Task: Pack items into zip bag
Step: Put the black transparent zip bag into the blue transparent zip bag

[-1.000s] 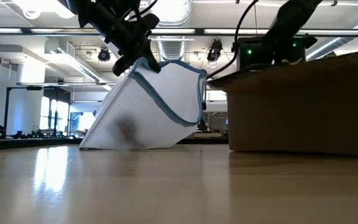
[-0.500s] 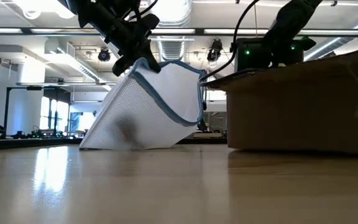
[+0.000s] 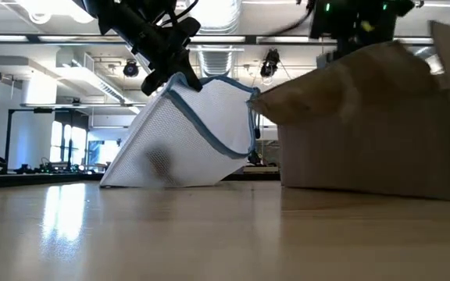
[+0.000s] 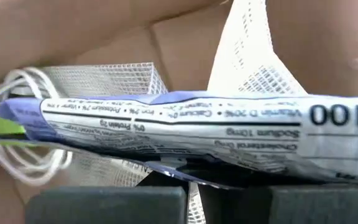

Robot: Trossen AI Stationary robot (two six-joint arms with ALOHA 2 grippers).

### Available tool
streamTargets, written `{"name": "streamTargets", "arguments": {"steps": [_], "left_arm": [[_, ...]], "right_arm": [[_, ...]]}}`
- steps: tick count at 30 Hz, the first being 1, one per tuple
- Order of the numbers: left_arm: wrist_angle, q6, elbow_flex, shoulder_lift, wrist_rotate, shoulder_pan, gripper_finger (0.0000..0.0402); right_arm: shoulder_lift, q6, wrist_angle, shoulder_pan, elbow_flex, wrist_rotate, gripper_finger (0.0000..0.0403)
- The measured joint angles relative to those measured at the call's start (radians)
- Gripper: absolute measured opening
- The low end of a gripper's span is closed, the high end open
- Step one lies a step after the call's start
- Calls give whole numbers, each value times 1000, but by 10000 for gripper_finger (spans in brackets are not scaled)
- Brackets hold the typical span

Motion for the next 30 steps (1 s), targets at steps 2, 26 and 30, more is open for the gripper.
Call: {"name": "streamTargets", "arguments": {"steps": [2, 26, 30], "left_arm": [[2, -4, 0, 0, 0, 0, 0], [-146, -27, 82, -5, 9, 0, 0], [-189, -13, 100, -5, 9, 0, 0]], "right_arm": [[-35, 19, -3, -1, 32, 2, 0], [157, 62, 4, -84, 477, 2, 0], [154, 16, 12, -115, 477, 36, 0]]}}
